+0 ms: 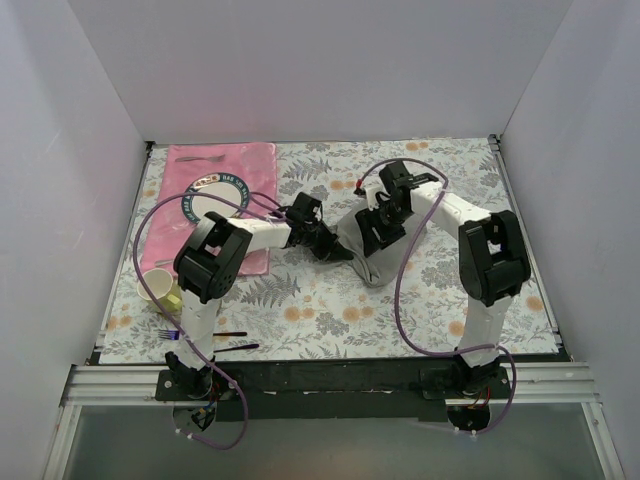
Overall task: Fold the napkin, place the utensils inside, and roll it up
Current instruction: Roll the napkin with the utensil
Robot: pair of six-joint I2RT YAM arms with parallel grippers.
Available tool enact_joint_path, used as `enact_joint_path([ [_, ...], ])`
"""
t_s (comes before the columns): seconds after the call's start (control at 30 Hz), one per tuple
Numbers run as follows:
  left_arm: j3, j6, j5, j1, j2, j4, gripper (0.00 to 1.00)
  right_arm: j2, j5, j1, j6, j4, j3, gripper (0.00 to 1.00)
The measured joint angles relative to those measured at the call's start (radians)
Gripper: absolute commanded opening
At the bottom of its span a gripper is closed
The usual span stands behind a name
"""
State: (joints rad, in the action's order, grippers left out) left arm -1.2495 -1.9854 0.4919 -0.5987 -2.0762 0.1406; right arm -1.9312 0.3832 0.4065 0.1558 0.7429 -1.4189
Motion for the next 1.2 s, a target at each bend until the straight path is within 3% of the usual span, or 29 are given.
enact_joint_path([
  [0.13,-0.023,0.009,0.011,0.001,-0.012,0.025,0.0,0.121,-0.153,0.032,0.035,-0.02,0.044,0.98],
  [0.3,-0.051,0.018,0.018,0.002,-0.024,0.062,0.0,0.344,-0.219,0.14,0.06,-0.142,0.232,0.99],
  [0.43,-0.071,0.025,0.022,0.003,-0.031,0.093,0.0,0.417,-0.268,0.212,0.091,-0.202,0.337,0.99],
  [0.7,-0.082,0.026,0.027,0.005,-0.037,0.111,0.0,0.423,-0.345,0.25,0.173,-0.23,0.476,0.84],
  [0.93,-0.082,0.026,0.031,0.006,-0.037,0.113,0.0,0.418,-0.353,0.25,0.172,-0.278,0.494,0.71],
  [1.03,-0.082,0.026,0.033,0.006,-0.039,0.113,0.0,0.396,-0.343,0.25,0.152,-0.3,0.492,0.62],
  [1.13,-0.083,0.026,0.037,0.008,-0.04,0.113,0.0,0.37,-0.32,0.24,0.121,-0.303,0.491,0.46],
  [1.2,-0.085,0.026,0.039,0.008,-0.041,0.114,0.0,0.359,-0.3,0.22,0.104,-0.304,0.489,0.43],
])
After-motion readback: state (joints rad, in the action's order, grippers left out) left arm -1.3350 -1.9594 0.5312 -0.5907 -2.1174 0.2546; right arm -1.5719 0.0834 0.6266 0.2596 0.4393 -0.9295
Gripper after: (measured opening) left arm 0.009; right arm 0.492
